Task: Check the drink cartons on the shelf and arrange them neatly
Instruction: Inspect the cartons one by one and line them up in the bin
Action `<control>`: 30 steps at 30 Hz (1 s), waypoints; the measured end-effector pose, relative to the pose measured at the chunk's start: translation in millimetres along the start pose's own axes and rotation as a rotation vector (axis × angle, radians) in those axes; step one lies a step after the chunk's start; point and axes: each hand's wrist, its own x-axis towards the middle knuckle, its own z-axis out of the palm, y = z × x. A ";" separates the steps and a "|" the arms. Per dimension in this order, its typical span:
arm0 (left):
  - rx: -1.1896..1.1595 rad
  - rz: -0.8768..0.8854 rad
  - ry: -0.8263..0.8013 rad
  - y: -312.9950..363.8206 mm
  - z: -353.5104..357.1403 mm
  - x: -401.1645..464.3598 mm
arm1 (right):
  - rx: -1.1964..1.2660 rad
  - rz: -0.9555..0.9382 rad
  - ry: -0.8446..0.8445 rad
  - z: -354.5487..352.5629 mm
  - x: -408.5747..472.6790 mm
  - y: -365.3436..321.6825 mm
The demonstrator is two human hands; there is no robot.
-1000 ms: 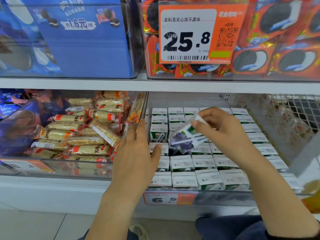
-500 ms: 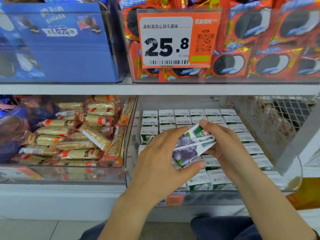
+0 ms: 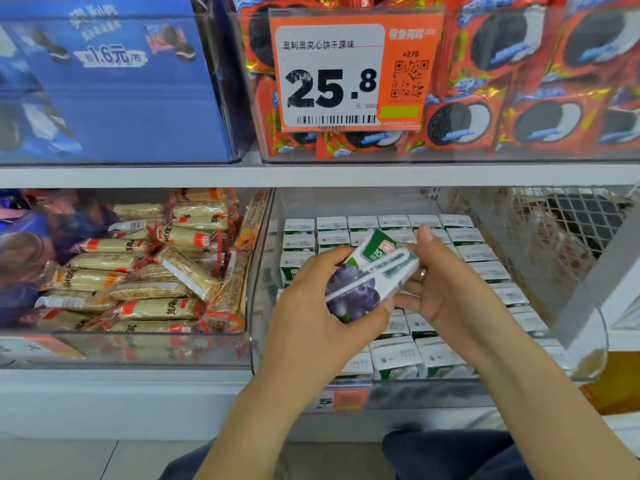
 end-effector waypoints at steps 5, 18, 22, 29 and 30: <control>-0.304 -0.077 -0.009 7.6 -7.3 2.6 | -0.020 -0.050 -0.168 2.1 -1.6 1.0; -0.294 -0.099 -0.219 2.5 -15.2 2.7 | -0.100 -0.130 -0.084 4.3 -2.5 3.2; -0.246 -0.113 -0.246 0.1 -15.2 3.5 | -0.160 -0.191 -0.085 7.0 -3.5 3.6; -0.229 -0.111 -0.205 -0.3 -15.8 3.0 | -0.240 -0.264 -0.070 9.7 -2.1 7.5; -0.228 -0.110 -0.193 -0.2 -15.7 2.8 | -0.254 -0.267 -0.069 10.0 -2.3 7.9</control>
